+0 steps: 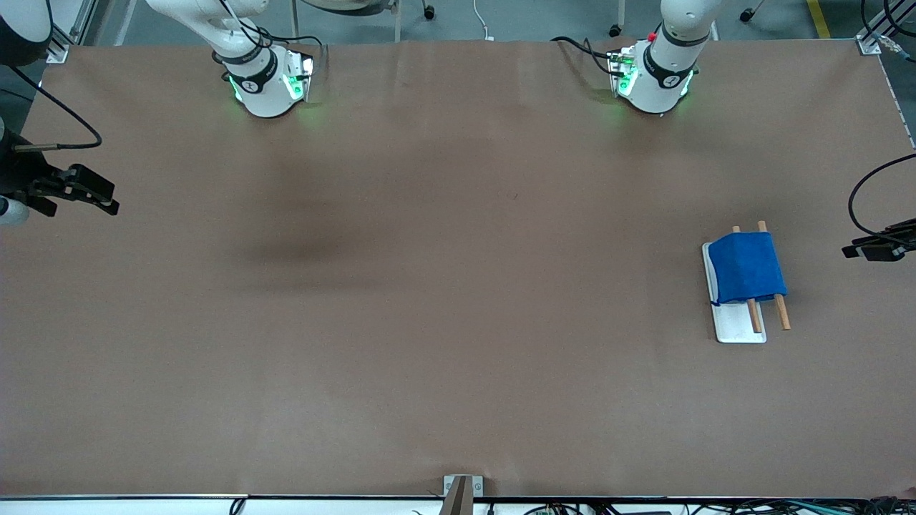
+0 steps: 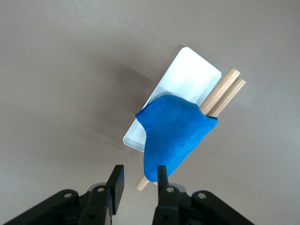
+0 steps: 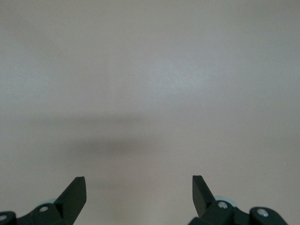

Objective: Right arm passes towel to left arm to hang

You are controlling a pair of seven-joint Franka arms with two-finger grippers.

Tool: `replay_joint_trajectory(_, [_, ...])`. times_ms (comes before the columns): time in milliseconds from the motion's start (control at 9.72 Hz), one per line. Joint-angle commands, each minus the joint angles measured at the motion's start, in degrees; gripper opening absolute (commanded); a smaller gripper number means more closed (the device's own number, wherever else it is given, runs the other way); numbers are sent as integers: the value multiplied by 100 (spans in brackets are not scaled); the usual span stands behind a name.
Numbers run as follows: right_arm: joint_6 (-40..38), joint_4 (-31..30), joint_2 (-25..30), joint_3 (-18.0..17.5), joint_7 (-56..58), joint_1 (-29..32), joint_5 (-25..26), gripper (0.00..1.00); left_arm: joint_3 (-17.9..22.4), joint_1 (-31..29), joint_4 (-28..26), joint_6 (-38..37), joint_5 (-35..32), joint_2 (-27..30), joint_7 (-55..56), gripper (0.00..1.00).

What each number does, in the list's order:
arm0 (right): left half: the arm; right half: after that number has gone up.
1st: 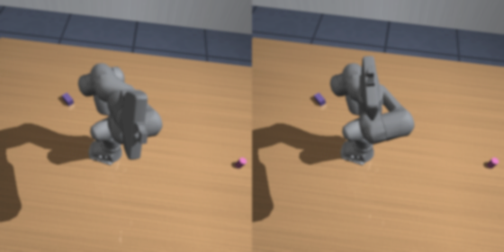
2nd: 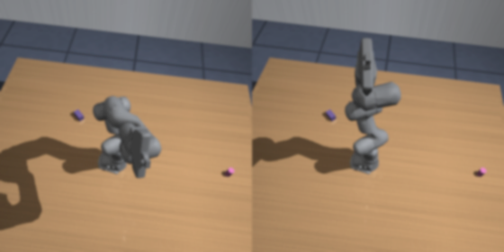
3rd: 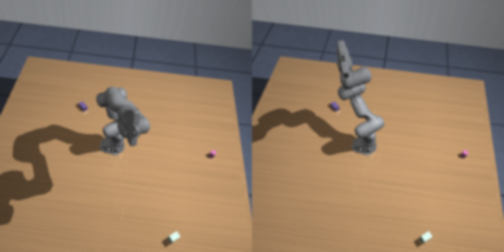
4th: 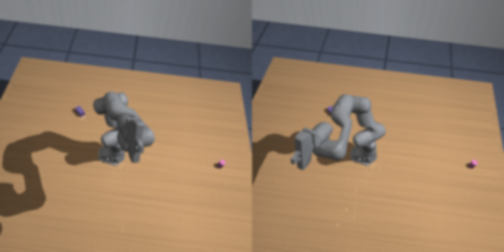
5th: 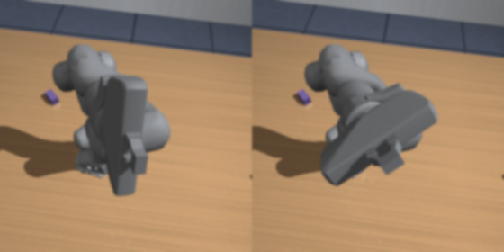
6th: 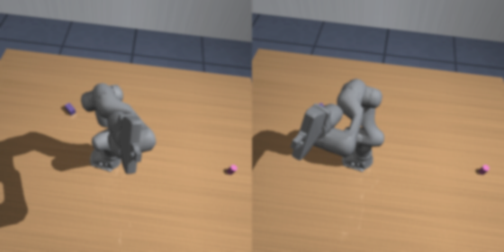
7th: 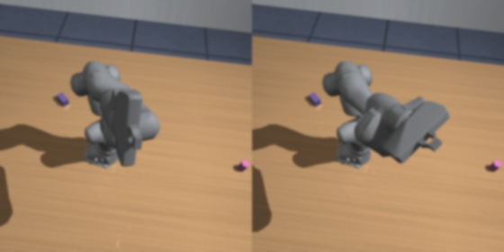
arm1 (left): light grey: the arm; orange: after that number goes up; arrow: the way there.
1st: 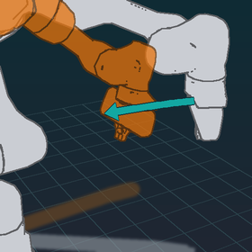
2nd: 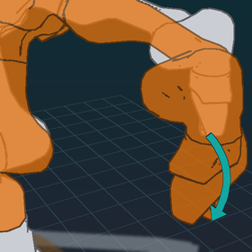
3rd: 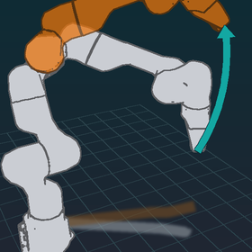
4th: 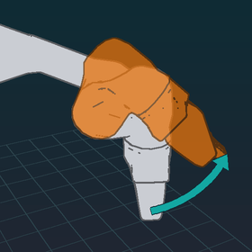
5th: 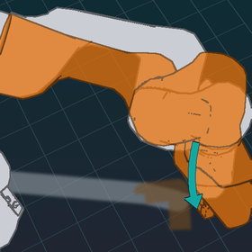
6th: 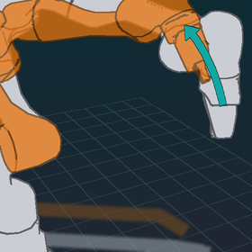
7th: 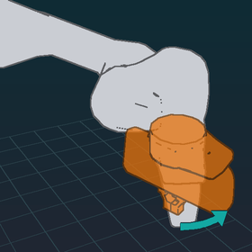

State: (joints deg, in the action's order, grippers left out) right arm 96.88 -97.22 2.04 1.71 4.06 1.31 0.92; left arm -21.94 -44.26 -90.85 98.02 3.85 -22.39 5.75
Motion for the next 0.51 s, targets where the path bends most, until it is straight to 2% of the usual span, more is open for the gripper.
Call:
replay_joint_trajectory(0, [32,-43,25,-39,-54,36,22,100,-169,32,129,-308,-506,24,-82,100])
replay_joint_trajectory(411, [32,-43,7,-30,-54,44,13,100,-1012,41,516,-1144,-517,612,557,100])
